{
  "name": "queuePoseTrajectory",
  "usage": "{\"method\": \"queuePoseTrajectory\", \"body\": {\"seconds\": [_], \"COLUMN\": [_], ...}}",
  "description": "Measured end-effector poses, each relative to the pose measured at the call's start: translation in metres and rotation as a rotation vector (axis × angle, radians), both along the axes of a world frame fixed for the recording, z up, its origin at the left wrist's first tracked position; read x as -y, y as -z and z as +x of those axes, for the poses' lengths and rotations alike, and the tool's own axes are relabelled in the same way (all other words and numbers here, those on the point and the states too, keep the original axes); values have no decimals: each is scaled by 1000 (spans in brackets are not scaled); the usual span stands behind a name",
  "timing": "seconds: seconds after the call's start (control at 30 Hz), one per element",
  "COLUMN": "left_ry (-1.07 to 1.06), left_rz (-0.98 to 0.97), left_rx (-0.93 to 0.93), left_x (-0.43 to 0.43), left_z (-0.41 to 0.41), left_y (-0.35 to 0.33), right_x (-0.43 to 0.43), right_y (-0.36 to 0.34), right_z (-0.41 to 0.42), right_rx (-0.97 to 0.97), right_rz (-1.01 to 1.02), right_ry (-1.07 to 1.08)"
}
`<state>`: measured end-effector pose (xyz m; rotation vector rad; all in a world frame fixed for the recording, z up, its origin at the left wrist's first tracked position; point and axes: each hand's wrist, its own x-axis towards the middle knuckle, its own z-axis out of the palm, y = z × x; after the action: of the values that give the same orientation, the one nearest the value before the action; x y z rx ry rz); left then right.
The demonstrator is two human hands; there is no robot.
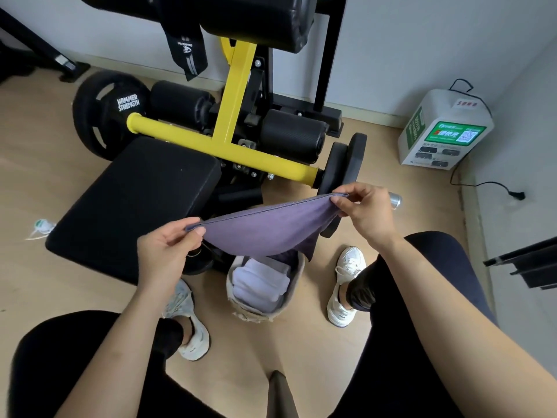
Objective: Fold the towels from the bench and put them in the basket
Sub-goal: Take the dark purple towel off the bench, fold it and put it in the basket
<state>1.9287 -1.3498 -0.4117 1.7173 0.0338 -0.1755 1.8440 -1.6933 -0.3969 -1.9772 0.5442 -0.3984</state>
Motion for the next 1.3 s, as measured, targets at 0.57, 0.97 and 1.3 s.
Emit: {"method": "queuePoseTrajectory", "body": {"seconds": [0.57, 0.97, 1.3], "left_ry": [-50, -79, -155], "left_rz": [71, 79, -130], "left_rx": [156, 59, -184], "left_x": [10, 8, 25], "left_z": [0, -2, -9], "left_y": [-2, -1, -11], "right_x": [-10, -14, -43], "right_y": [10, 13, 11], "right_z": [13, 13, 11], "right_rx": [-144, -182, -158], "right_rz": [155, 203, 474], "right_ry": [-7, 57, 162]}}
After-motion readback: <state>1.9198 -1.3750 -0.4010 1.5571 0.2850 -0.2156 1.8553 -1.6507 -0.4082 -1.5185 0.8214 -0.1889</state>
